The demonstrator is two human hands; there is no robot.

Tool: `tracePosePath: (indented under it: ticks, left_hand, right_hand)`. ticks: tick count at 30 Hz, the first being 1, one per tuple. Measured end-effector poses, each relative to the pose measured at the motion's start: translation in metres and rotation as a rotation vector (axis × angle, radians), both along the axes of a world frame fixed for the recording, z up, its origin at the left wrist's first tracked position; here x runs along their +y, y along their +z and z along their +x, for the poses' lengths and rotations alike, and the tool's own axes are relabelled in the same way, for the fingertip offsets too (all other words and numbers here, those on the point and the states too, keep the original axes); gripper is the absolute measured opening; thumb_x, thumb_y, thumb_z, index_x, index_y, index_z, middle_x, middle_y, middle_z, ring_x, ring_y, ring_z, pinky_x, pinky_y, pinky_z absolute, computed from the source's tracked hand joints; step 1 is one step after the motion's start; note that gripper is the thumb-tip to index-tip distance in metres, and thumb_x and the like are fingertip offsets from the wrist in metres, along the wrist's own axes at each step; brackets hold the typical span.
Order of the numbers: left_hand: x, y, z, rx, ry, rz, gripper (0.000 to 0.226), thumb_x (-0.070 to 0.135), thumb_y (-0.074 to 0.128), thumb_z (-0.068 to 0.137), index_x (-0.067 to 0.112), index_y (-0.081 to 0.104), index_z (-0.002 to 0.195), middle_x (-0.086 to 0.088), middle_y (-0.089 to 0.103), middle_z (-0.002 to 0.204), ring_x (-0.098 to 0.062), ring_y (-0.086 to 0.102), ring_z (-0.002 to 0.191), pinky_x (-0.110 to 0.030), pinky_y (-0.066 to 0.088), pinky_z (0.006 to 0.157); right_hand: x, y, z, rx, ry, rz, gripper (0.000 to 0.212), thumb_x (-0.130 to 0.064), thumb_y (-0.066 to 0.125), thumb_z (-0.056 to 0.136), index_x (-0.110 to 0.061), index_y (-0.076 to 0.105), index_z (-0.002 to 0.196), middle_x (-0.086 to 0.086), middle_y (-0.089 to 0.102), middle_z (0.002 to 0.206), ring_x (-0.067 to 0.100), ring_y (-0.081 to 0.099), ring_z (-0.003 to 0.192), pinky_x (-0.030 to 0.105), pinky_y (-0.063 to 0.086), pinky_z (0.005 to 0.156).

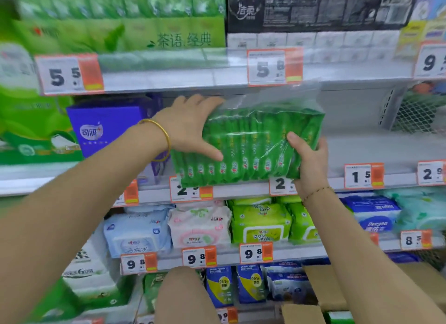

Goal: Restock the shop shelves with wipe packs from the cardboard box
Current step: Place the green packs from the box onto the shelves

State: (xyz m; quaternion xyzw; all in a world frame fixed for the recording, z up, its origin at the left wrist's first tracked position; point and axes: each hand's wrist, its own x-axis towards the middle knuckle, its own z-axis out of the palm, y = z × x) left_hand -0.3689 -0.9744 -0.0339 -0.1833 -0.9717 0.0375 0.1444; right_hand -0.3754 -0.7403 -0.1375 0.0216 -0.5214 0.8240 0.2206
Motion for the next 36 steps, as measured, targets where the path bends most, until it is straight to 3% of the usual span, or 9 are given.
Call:
tracePosePath:
  ticks: [7,11,14,17,19,22,25,30,36]
  left_hand:
    - [0.002,-0.036,-0.047,0.298,-0.031,0.049,0.084,0.039,0.075,0.071,0.020,0.032,0.141,-0.008,0.042,0.138,-0.038,0.038,0.119,-0.050,0.042,0.096]
    - [0.008,-0.047,-0.086,0.359,0.062,0.020,0.078,0.037,0.069,0.077,0.023,0.029,0.142,-0.007,0.038,0.142,-0.037,0.035,0.127,-0.047,0.040,0.095]
    - [0.014,-0.068,-0.119,0.317,0.109,-0.029,0.077,0.035,0.067,0.080,0.026,0.025,0.144,-0.005,0.037,0.145,-0.034,0.033,0.130,-0.046,0.037,0.099]
    - [0.024,-0.080,-0.135,0.325,0.112,-0.037,0.080,0.028,0.065,0.082,0.031,0.018,0.147,-0.007,0.030,0.150,-0.033,0.027,0.137,-0.055,0.028,0.107]
    - [0.028,-0.083,-0.135,0.350,0.115,-0.090,0.093,0.033,0.067,0.080,0.039,0.004,0.148,-0.009,0.011,0.157,-0.036,0.013,0.143,-0.062,0.017,0.109]
    - [0.024,-0.097,-0.129,0.377,0.115,-0.197,0.109,0.046,0.069,0.075,0.046,-0.017,0.142,-0.011,-0.009,0.158,-0.043,0.001,0.143,-0.067,0.015,0.108]
    - [0.019,-0.106,-0.129,0.378,0.143,-0.282,0.119,0.055,0.071,0.068,0.045,-0.024,0.140,-0.012,-0.013,0.157,-0.045,0.002,0.142,-0.067,0.017,0.107]
    - [0.022,-0.108,-0.151,0.399,0.193,-0.374,0.121,0.048,0.071,0.072,0.041,-0.030,0.138,-0.012,-0.011,0.156,-0.042,0.013,0.139,-0.065,0.020,0.108]
    - [0.024,-0.107,-0.193,0.346,0.210,-0.369,0.110,0.039,0.067,0.080,0.039,-0.023,0.142,-0.015,-0.010,0.157,-0.043,0.013,0.140,-0.067,0.018,0.108]
  right_hand:
    - [0.001,0.001,-0.053,0.042,-0.013,0.080,0.048,-0.023,0.078,0.068,-0.031,0.051,0.107,0.005,0.063,0.115,0.022,0.064,0.103,0.047,0.052,0.092]
    - [0.009,0.010,-0.090,-0.048,-0.046,0.414,0.062,-0.028,0.073,0.079,-0.020,0.041,0.131,-0.005,0.059,0.115,0.012,0.059,0.103,0.031,0.048,0.094]
    - [0.013,0.008,-0.116,-0.232,-0.052,0.716,0.060,-0.033,0.069,0.082,-0.014,0.042,0.132,0.000,0.058,0.122,0.017,0.055,0.110,0.029,0.043,0.095]
    - [0.010,0.003,-0.130,-0.403,-0.144,0.872,0.070,-0.028,0.068,0.084,-0.010,0.030,0.141,0.012,0.045,0.140,0.030,0.049,0.123,0.036,0.041,0.098]
    - [0.001,0.003,-0.126,-0.289,-0.322,0.917,0.090,-0.017,0.069,0.083,-0.017,0.008,0.149,0.016,0.022,0.151,0.034,0.042,0.127,0.042,0.042,0.099]
    - [-0.019,-0.004,-0.121,-0.079,-0.632,1.420,0.101,-0.008,0.070,0.079,-0.033,0.001,0.148,0.011,0.000,0.158,0.045,0.027,0.134,0.054,0.045,0.096]
    - [-0.033,-0.015,-0.132,-0.122,-0.678,1.763,0.109,-0.017,0.077,0.073,-0.039,-0.003,0.144,0.005,-0.006,0.158,0.055,0.007,0.137,0.067,0.036,0.096]
    - [-0.037,-0.018,-0.160,-0.224,-0.619,1.814,0.112,-0.023,0.075,0.076,-0.036,-0.011,0.145,0.008,-0.001,0.157,0.056,-0.005,0.137,0.071,0.037,0.093]
    - [-0.046,-0.020,-0.201,-0.272,-0.601,1.762,0.099,-0.001,0.060,0.082,-0.035,-0.006,0.148,0.010,-0.001,0.158,0.058,0.002,0.136,0.064,0.046,0.085]
